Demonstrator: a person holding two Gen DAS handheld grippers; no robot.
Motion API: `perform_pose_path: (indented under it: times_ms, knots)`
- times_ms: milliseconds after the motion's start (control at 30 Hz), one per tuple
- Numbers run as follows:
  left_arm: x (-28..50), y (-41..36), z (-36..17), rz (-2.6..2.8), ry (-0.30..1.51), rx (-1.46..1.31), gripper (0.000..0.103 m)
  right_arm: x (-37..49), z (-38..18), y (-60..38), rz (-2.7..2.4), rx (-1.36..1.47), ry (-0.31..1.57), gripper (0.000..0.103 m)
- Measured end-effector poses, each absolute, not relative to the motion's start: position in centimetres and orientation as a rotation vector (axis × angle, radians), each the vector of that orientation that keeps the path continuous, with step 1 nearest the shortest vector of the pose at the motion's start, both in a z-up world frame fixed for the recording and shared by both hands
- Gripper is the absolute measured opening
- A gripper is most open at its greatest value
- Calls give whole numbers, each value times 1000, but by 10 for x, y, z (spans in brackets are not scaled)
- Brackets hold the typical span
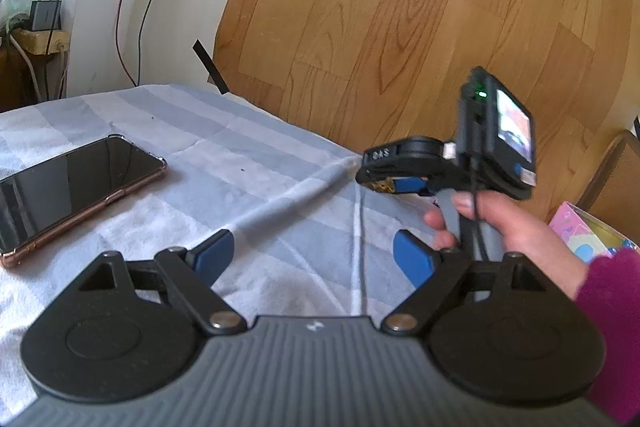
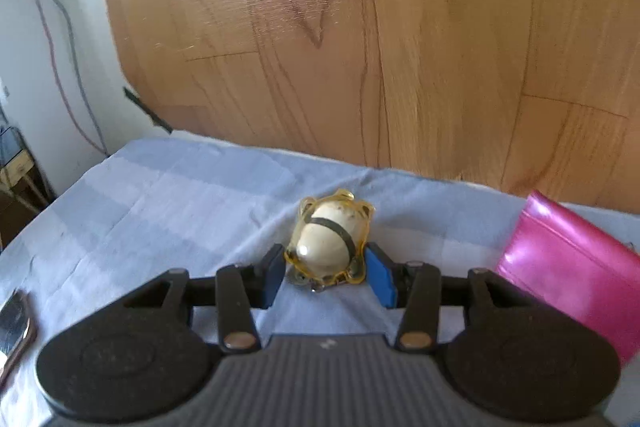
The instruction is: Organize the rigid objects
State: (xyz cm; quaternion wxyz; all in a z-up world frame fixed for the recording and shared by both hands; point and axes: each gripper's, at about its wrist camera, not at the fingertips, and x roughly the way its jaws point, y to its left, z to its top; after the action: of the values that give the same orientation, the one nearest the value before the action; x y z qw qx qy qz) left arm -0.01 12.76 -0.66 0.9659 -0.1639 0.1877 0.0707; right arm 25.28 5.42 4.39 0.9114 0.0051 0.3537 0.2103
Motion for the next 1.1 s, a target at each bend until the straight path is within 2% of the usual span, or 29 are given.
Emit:
perform_pose_path:
  times_ms: [633,1100]
  knots:
    - [3,125,-9,154,414,-316,88,156,48,1,562,-30,689,44]
    - [10,124,-12,113,452,-307,89,151,47,-1,565,-14,692,44]
